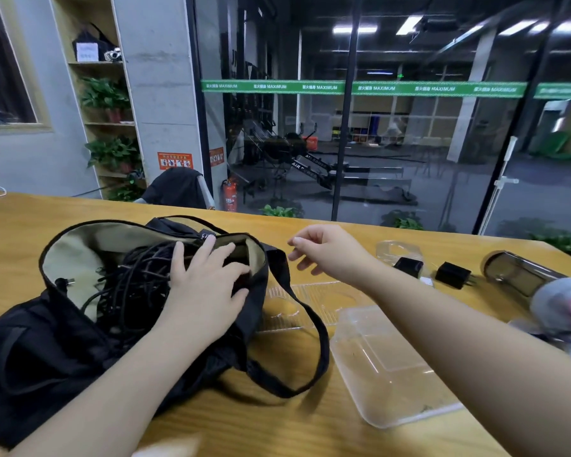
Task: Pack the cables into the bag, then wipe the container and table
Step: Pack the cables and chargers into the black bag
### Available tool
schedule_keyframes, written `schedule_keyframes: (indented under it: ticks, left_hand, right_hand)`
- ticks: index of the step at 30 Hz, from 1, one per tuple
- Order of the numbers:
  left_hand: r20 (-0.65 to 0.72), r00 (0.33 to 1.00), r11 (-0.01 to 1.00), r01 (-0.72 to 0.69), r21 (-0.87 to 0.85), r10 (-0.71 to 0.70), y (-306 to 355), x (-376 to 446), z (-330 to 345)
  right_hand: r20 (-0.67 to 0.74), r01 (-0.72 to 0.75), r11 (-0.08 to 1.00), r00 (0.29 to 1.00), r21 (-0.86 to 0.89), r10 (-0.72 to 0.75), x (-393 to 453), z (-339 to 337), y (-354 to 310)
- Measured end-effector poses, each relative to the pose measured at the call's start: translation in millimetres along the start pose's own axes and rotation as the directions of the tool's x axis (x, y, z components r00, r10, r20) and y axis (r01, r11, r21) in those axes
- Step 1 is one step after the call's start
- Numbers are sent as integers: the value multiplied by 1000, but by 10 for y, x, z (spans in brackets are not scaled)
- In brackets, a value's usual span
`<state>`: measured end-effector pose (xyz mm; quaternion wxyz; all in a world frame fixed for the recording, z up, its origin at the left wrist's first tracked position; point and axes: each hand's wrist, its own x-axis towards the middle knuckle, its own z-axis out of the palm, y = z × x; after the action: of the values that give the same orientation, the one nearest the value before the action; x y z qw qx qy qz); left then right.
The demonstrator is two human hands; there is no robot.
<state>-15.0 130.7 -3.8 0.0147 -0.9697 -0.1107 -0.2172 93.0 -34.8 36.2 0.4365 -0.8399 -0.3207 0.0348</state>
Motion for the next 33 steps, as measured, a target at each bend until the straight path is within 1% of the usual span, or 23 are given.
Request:
schedule_keyframes:
  ticks: [3,5,8,10,12,16,19,22,24,26,28,30,33]
  left_hand:
    - [-103,994,999,46,-9,-47,131,17,108]
    - [-122,992,999,41,-8,-41,220,30,150]
    - [-132,991,1000,-30,-3,30,355,45,216]
    - [-174,979,994,-113,-8,110,404,50,321]
    - [-184,968,984,-179,-16,173,425,35,437]
    - [-106,965,971,-237,20,238,424,-2,615]
    - [-99,963,968,-251,20,252,403,-13,687]
    - [-103,962,967,-254,4,253,392,-20,704]
    - [-107,960,965,-260,10,260,387,-21,716]
    - [-109,958,964,-266,20,267,386,-21,717]
    - [-107,955,961,-276,24,277,392,-21,718]
    - [-109,951,957,-287,29,289,400,-19,719]
    - [-109,949,955,-293,41,296,391,-21,734]
  right_hand:
    - [-106,-48,997,993,-52,42,-22,-194,236]
    - [-184,-101,990,979,-96,82,-19,-326,430]
    - [-245,-226,947,955,-227,169,-17,-518,757]
    - [-276,-284,917,939,-281,207,-19,-634,963]
    - [-321,-328,888,920,-322,224,-4,-754,1154]
    - [-404,-431,817,873,-382,272,91,-1007,1510]
    - [-369,-472,744,873,-473,319,166,-1155,1707]
    - [-231,-451,701,891,-552,390,243,-1221,1838]
    - [-146,-426,668,889,-610,433,314,-1229,1921]
    - [-92,-397,635,885,-663,457,385,-1221,1982]
    - [-38,-378,638,877,-671,479,439,-1202,2009]
    - [-14,-381,650,869,-658,495,464,-1171,2029]
    - [-67,-379,639,887,-669,457,497,-1151,2080]
